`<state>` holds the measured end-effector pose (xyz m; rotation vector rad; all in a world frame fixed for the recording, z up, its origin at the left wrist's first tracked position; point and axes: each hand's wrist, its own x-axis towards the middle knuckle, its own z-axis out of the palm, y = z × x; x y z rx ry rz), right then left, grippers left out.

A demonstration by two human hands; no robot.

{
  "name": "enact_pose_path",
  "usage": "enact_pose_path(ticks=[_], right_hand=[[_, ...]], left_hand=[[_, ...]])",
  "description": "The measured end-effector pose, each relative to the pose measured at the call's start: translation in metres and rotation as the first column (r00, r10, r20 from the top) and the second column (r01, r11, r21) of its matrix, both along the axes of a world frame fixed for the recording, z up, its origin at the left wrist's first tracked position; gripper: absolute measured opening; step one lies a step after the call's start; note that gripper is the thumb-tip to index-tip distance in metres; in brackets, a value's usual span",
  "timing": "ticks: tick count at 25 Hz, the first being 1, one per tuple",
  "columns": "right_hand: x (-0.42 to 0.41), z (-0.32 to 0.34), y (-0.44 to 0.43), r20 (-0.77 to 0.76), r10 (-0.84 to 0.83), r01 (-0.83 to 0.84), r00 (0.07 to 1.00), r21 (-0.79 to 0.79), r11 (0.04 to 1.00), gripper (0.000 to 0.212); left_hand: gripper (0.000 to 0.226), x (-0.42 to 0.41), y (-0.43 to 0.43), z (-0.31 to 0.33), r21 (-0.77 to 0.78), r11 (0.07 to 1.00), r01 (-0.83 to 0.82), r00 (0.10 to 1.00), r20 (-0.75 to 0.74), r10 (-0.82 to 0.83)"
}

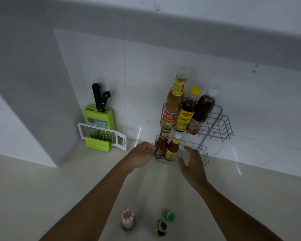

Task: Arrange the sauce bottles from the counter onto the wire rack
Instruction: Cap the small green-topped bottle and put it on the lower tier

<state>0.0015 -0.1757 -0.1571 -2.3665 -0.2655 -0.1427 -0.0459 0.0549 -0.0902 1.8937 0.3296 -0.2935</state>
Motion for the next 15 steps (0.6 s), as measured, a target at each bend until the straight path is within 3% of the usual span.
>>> enact_pose_path(ticks=[2, 3, 5, 8, 11, 13, 15], right_hand=[[-0.036, -0.008, -0.008, 0.028, 0.076, -0.076, 0.997, -0.008, 0.997, 0.035], [-0.056, -0.013, -0.014, -0.028, 0.142, -0.143, 0.989, -0.056, 0.988, 0.033], [-0.091, -0.025, -0.023, -0.250, 0.270, -0.316, 0.930, -0.165, 0.934, 0.040], [-0.130, -0.042, -0.034, -0.549, 0.348, -0.561, 0.760, -0.282, 0.778, 0.063], [-0.158, -0.056, -0.037, -0.496, 0.352, -0.570, 0.794, -0.404, 0.716, 0.053], [-0.173, -0.062, -0.042, -0.399, 0.309, -0.473, 0.863, -0.425, 0.772, 0.036], [-0.185, -0.072, -0.051, -0.357, 0.253, -0.385, 0.899, -0.369, 0.846, 0.034]], left_hand=[[0.034, -0.021, -0.016, 0.036, 0.005, 0.995, 0.102, 0.993, 0.054, -0.103], [0.038, -0.033, -0.027, 0.053, -0.033, 0.987, 0.157, 0.985, 0.073, -0.155], [0.048, -0.058, -0.050, 0.079, -0.137, 0.959, 0.246, 0.963, 0.148, -0.226], [0.066, -0.100, -0.083, 0.073, -0.184, 0.934, 0.306, 0.933, 0.254, -0.256], [0.076, -0.153, -0.107, 0.013, -0.184, 0.967, 0.179, 0.957, 0.262, -0.128], [0.074, -0.188, -0.118, -0.039, -0.128, 0.992, -0.007, 0.962, 0.270, 0.042], [0.067, -0.213, -0.125, -0.088, -0.094, 0.976, -0.196, 0.953, 0.215, 0.213]])
